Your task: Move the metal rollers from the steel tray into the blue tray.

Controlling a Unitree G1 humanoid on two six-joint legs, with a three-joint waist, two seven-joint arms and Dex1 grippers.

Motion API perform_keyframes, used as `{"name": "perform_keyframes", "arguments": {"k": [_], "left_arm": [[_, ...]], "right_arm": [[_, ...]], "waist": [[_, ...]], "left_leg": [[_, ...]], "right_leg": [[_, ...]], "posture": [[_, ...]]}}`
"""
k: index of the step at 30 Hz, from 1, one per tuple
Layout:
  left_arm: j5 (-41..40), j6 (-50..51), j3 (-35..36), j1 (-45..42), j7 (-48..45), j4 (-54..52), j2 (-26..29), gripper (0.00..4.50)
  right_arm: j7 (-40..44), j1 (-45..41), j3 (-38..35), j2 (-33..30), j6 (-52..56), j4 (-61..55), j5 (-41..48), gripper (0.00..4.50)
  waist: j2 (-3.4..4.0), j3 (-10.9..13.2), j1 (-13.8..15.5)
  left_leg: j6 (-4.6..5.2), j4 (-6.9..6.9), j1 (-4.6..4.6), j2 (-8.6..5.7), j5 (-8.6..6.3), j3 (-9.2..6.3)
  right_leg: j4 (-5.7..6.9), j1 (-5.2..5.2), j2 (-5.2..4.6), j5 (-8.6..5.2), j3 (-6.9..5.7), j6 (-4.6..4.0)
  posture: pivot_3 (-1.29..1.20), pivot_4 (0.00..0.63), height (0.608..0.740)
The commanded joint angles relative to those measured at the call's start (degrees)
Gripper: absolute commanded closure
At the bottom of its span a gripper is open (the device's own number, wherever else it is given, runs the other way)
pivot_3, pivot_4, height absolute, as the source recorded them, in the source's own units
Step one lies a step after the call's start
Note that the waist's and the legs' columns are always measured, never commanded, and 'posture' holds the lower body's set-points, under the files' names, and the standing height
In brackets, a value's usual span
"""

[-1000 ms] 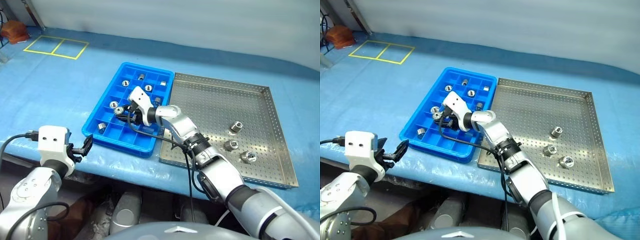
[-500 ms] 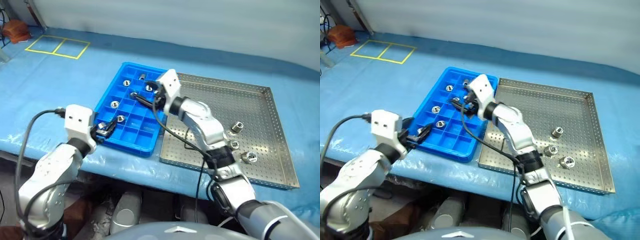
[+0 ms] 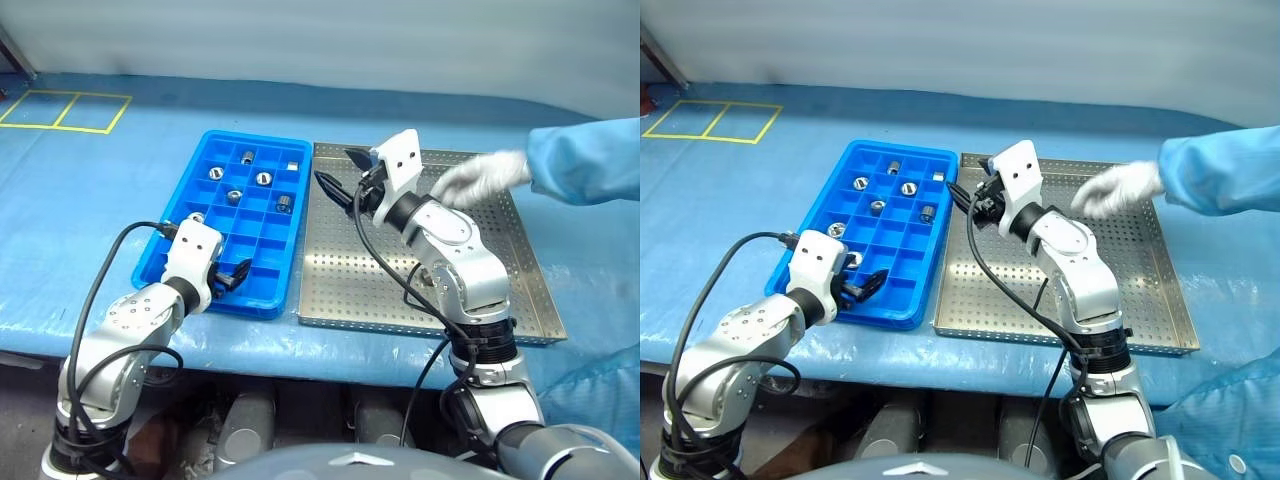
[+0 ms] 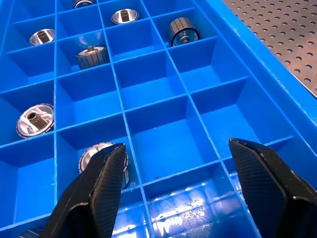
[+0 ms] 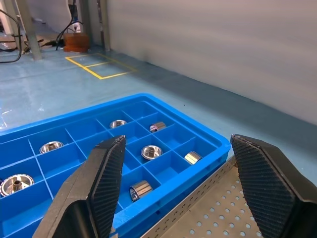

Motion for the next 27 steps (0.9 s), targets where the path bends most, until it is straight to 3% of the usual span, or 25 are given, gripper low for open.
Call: {"name": "perform_keyframes", "arguments": {"k": [1,4,10,27], "left_arm": [[0.3,0.7,-2.4,-0.2,-0.8,-0.6,1.2,0.86],[-0.1,2.4,-7.4,0.5,-2.3,-0.6,2.5,0.86],[-0.1,2.5,-10.2,-0.1,-4.1,0.0,4.0,0.86],[-1.7,-1.3,-8.6,-1.1,-5.4,0.5,-0.5,0.86]], "right_arm": [[-1.4,-0.6,-0.1,0.3,-0.8,-1.7,0.4,0.92],[-3.0,-1.3,0.2,1.1,-1.6,-0.5,-0.3,0.92],[-4.2,-1.3,0.3,1.3,-1.9,-0.4,-0.1,0.92],[-4.4,-0.8,0.5,0.3,-1.9,-1.0,0.2,0.92]], "waist": [[0.00,0.0,0.0],[0.00,0.0,0.0],[0.01,0.0,-0.1],[0.01,0.0,-0.2]], "left_leg": [[0.00,0.00,0.00,0.00,0.00,0.00],[0.00,0.00,0.00,0.00,0.00,0.00],[0.01,-0.02,0.02,0.00,-0.01,0.00],[0.04,0.03,0.02,-0.01,-0.02,0.00]], "right_leg": [[0.00,0.00,0.00,0.00,0.00,0.00],[0.00,0.01,0.00,0.00,0.01,0.00],[0.00,0.01,0.00,0.00,0.01,0.00],[0.00,0.05,0.00,0.01,0.01,0.00]], "posture": [[0.17,0.150,0.740],[0.17,0.150,0.740],[0.17,0.150,0.740],[0.16,0.150,0.740]]}}
